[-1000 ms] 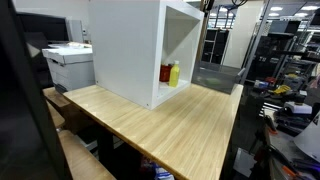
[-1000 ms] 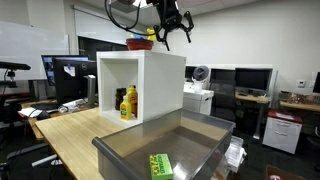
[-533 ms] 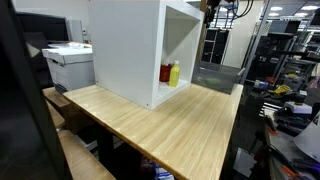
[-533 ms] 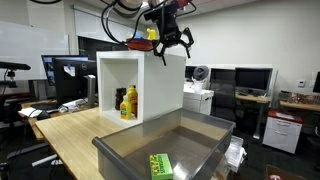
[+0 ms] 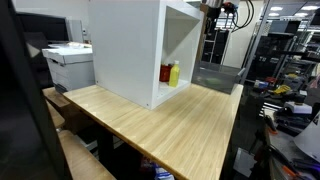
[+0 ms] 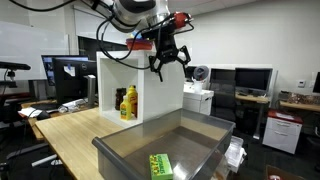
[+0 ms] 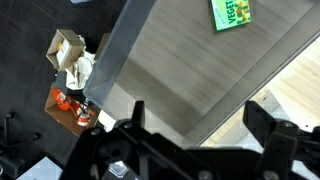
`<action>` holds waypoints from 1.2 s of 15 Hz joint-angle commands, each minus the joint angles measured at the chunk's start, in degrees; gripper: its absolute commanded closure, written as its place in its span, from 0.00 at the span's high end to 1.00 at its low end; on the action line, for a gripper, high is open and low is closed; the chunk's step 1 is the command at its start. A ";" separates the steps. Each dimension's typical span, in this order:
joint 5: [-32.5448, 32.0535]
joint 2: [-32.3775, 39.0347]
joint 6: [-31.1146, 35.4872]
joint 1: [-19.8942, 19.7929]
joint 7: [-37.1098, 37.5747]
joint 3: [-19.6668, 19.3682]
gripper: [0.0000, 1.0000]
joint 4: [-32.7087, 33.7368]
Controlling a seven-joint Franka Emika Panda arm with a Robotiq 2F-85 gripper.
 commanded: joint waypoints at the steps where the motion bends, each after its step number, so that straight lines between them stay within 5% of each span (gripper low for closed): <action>1: -2.01 -2.28 5.30 -0.86 0.43 0.43 1.00 -5.76; 6: -1.20 -2.92 13.30 -1.48 -0.73 0.28 1.00 -12.02; 18: -0.40 -3.43 13.63 -2.71 -0.60 -0.84 1.00 -17.75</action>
